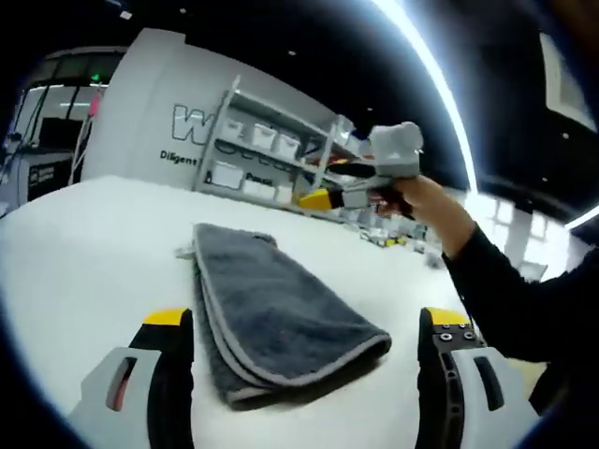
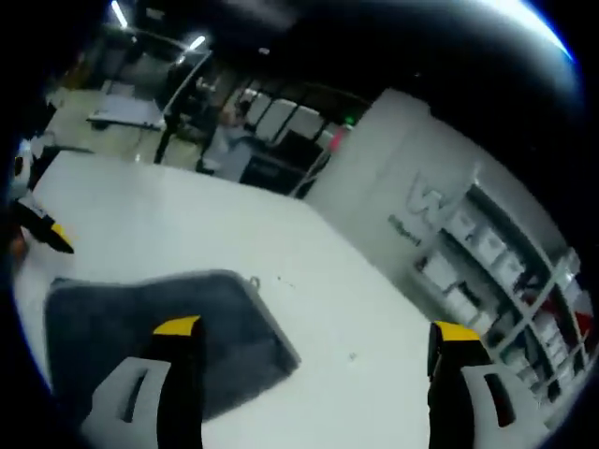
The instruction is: Open the folded towel by lifting each exposed corner and separating the folded layers until the towel lies flat within the target outline without major curled edges
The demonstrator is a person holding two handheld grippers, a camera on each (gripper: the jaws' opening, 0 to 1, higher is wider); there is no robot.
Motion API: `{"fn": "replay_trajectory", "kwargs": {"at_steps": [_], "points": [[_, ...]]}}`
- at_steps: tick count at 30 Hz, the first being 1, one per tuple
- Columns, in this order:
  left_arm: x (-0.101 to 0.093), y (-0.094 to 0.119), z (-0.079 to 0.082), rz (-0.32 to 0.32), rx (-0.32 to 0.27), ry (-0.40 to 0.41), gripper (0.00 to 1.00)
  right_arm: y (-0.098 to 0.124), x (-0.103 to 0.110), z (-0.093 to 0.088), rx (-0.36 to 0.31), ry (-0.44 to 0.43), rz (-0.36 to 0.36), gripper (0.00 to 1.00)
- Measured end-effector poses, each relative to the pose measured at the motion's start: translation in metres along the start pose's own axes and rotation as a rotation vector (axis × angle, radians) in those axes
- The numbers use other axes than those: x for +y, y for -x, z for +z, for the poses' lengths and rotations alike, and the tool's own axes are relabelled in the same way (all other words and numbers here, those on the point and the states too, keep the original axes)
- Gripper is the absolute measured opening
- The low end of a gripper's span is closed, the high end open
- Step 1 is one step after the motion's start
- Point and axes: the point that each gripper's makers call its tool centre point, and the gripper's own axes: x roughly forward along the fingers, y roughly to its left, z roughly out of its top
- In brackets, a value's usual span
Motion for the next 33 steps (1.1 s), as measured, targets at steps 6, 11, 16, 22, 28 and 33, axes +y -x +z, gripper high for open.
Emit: {"fn": "replay_trajectory", "kwargs": {"at_steps": [6,11,16,22,28,33], "points": [[0.003,-0.002,-0.005,-0.019,0.015,0.115,0.96,0.038,0.015,-0.008,-0.062,-0.077,-0.007,1.0],[0.002,-0.003,-0.009,-0.019,0.026,0.138,0.96,0.058,0.015,-0.014,-0.085,-0.097,-0.038,1.0],[0.009,-0.002,-0.005,0.006,-0.005,0.164,0.96,0.082,0.021,-0.016,-0.16,-0.192,-0.059,1.0],[0.005,-0.004,-0.006,-0.002,-0.014,0.196,0.95,0.101,0.045,-0.022,-0.244,-0.349,-0.033,1.0],[-0.005,-0.005,-0.011,-0.019,-0.004,0.233,0.95,0.116,0.057,-0.024,-0.261,-0.367,-0.04,1.0],[-0.005,-0.003,-0.009,-0.017,-0.016,0.252,0.95,0.128,0.059,-0.032,-0.278,-0.382,-0.085,1.0]]}}
